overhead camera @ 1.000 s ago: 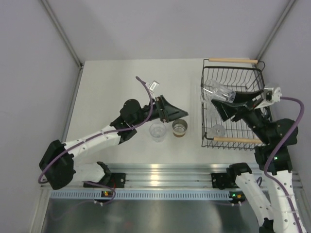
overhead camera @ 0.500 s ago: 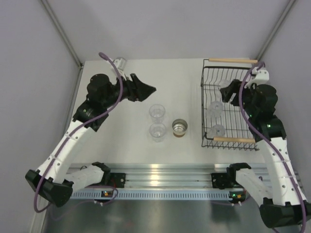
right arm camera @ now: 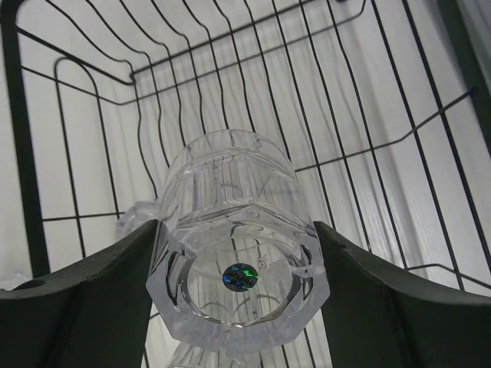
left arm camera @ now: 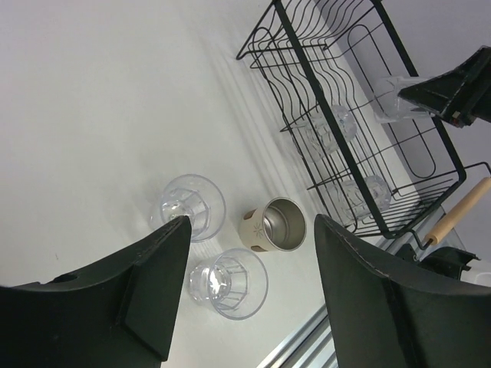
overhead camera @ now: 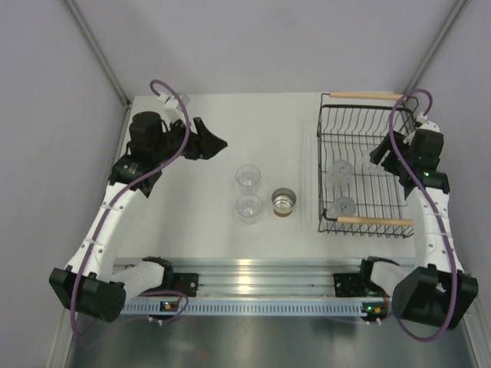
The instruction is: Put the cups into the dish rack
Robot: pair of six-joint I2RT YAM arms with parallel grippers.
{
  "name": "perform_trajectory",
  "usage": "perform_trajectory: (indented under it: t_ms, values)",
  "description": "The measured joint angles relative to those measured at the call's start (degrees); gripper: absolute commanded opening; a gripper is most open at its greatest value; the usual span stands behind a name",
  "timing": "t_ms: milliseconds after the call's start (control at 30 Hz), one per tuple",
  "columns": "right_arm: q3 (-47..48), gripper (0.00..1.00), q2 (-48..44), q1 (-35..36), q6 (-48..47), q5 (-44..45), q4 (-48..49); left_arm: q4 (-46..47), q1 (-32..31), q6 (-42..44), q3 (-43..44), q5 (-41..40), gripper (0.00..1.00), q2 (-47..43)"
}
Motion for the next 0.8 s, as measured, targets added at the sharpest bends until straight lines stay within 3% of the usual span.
perform_trajectory:
  t_ms: [300, 800]
  values:
    - [-3.52, 0.00, 6.19, 0.52, 0.17, 5.55, -1.57, -0.22, 0.02, 1.31, -0.07, 0.20, 0.71, -0.02]
    - [-3.52, 0.00, 16.17, 8.09, 0.24, 17.46, -1.11, -0.20, 0.02, 2.51, -1.73, 0.15, 0.72, -2.80]
